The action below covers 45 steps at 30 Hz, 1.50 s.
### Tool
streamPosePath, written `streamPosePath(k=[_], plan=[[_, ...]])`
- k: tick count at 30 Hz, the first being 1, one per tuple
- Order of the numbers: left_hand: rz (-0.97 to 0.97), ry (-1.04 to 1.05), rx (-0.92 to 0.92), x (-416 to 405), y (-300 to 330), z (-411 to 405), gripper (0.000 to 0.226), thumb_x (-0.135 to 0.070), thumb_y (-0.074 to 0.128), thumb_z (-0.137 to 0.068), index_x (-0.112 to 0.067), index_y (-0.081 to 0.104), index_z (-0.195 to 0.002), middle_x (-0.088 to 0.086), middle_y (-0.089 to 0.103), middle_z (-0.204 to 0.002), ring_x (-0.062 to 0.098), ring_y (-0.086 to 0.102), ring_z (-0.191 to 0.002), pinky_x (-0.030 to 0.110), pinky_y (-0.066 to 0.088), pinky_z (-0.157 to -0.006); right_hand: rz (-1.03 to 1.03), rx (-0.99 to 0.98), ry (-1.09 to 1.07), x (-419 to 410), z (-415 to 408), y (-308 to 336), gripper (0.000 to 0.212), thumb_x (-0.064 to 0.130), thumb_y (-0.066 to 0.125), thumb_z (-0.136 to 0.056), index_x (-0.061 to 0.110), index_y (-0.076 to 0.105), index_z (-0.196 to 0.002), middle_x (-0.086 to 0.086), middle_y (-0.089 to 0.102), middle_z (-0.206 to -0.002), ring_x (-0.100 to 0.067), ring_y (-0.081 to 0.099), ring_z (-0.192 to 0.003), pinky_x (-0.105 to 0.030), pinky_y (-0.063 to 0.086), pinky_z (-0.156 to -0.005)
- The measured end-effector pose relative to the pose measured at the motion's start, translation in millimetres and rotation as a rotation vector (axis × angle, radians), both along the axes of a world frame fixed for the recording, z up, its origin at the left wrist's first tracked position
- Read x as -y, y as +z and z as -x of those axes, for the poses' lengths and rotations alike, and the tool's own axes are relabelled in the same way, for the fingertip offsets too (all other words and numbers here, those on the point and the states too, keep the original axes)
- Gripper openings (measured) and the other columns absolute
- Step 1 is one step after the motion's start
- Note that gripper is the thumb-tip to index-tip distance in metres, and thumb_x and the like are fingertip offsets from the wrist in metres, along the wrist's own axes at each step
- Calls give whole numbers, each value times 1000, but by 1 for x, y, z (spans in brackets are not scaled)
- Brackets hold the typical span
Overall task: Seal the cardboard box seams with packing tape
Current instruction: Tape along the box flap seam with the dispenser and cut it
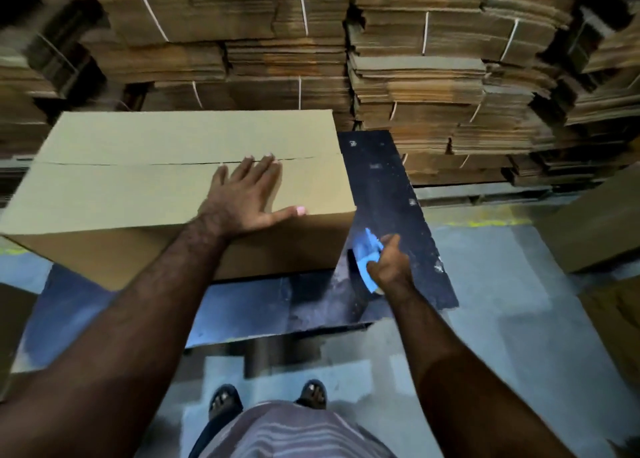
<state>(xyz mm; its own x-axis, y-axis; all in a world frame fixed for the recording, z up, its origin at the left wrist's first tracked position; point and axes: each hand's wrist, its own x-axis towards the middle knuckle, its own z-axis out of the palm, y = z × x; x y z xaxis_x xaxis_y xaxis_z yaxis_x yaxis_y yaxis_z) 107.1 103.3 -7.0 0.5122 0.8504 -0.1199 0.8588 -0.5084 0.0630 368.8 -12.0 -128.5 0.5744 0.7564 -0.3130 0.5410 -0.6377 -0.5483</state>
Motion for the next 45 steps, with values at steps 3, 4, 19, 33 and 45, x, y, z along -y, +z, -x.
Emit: streamPosePath(k=[3,4,19,33,45], plan=[[17,8,12,1,0,-1,119,-98,5,-66,-25,5,-161,-7,-2,-169,22,2,-156,57,8,-122,-163,-156,-76,-28,-31,31,64,11,68,-84,12,40,-142,-15,62,-119,-33,63,-106,-30,49,-84],[18,14,18,1,-1,-1,119,-98,6,-66,-26,5,-161,-8,-3,-169,21,1,-156,57,8,-122,-228,-214,-85,-37,-39,44,66,10,67,-84,11,39,-144,-16,64,-121,-33,64,-105,-36,52,-89],[-413,250,1099,6,76,8,31,-36,52,-101,-12,70,-94,2,66,-90,16,61,-82,30,50,-71,-732,-1429,-23,-85,49,222,27,34,45,-82,16,62,-71,-5,51,-69,-18,46,-54,-24,34,-49],[102,518,1373,0,141,83,34,-42,59,-96,-17,78,-85,-3,77,-82,14,69,-77,30,48,-69,-524,-1266,145,-103,196,220,33,37,54,-81,13,75,-73,-8,63,-77,-19,53,-66,-31,40,-63],[721,591,1573,-52,143,197,21,-32,77,-84,-14,68,-76,1,64,-66,14,57,-57,26,41,-56,-525,-111,767,-127,260,244,70,38,89,-63,35,50,-121,17,60,-108,-4,60,-96,-24,55,-74]])
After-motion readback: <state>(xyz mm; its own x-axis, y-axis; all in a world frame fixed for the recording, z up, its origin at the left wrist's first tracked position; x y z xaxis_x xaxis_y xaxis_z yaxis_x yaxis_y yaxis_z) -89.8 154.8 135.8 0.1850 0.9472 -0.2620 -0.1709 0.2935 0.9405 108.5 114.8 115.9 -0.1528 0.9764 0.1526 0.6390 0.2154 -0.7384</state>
